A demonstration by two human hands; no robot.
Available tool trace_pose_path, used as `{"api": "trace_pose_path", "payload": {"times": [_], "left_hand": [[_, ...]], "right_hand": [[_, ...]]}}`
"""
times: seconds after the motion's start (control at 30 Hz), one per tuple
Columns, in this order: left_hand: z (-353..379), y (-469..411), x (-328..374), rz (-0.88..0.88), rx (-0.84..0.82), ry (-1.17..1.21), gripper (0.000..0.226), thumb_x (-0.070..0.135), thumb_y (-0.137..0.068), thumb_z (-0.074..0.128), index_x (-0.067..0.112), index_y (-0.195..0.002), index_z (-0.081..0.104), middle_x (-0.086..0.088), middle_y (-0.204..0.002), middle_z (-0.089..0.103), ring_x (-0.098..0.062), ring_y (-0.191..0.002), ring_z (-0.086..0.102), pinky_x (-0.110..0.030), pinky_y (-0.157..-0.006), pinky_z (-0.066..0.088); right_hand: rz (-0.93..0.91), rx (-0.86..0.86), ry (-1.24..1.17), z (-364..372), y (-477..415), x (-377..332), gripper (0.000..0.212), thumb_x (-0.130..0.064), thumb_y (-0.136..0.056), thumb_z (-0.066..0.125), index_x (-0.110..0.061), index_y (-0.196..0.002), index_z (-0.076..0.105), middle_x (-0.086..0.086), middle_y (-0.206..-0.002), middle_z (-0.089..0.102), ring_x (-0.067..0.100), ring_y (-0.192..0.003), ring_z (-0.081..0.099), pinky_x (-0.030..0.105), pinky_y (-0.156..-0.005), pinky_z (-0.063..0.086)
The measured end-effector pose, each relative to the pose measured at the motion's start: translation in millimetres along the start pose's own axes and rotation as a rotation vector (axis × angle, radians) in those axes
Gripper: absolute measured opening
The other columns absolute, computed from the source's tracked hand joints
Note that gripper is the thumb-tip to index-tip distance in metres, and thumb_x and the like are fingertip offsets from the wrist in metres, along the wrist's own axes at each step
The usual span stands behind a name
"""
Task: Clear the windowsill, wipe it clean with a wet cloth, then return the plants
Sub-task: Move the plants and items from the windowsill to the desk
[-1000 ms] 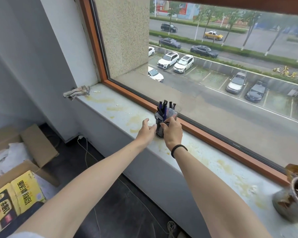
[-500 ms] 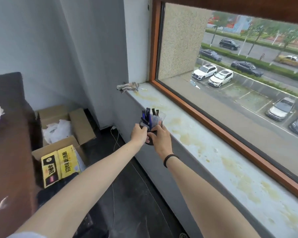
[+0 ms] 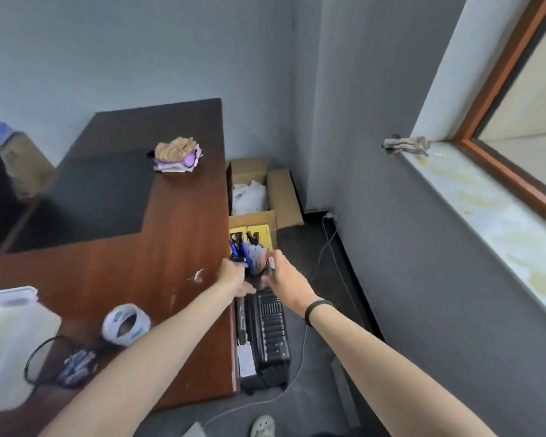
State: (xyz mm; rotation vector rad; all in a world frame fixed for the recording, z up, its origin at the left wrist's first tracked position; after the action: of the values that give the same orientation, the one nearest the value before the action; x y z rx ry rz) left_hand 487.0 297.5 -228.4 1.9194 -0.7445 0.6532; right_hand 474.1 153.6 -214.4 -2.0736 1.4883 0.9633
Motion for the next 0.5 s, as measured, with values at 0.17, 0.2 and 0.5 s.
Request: {"api": "trace_pose_path", "payload": {"times": [0.17,0.2,0.5], "left_hand": [[-79,-16,-74,-0.09,0.039,-0.056,0.031,0.015,-0.095,0.037,0.01,-0.121,0.052,-0.018,-0.109,0.065,-0.027,-0.049,0.068,-0.026,-0.039,0.052],[-87,-16,-84,-0.095,0.04,-0.08,0.03,0.016,-0.095,0.037,0.011,-0.12,0.052,-0.015,-0.106,0.065,-0.029,-0.053,0.069,-0.03,-0.046,0.056],[-127,-15,-132,-0.059,-0.05,-0.151,0.025,0.01,-0.096,0.033,0.014,-0.12,0.039,-0.02,-0.102,0.066,-0.03,-0.065,0.071,-0.039,-0.061,0.059]], "right_hand": [[0.075,-0.184,-0.009,67,5,-17,0.032,-0.005,-0.093,0.046,0.002,-0.121,0.032,0.024,-0.115,0.058,0.038,-0.102,0.059,0.033,-0.072,0.038],[0.116,-0.235,-0.019,75,6,-16,0.034,-0.004,-0.093,0.046,0.002,-0.123,0.031,0.026,-0.113,0.058,0.038,-0.101,0.059,0.032,-0.071,0.035],[0.316,-0.463,-0.017,129,-4,-33,0.054,-0.003,-0.091,0.048,-0.007,-0.141,0.03,0.015,-0.131,0.052,0.025,-0.108,0.055,0.022,-0.075,0.04]]}}
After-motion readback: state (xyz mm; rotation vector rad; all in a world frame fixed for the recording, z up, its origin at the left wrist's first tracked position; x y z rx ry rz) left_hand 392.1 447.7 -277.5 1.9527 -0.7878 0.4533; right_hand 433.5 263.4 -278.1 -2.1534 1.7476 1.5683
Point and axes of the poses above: each hand's wrist, its own y-axis away from the middle knuckle, its own z-axis out of the palm, x = y × z, the point moved 1 cm from there along -y, towards the middle knuckle
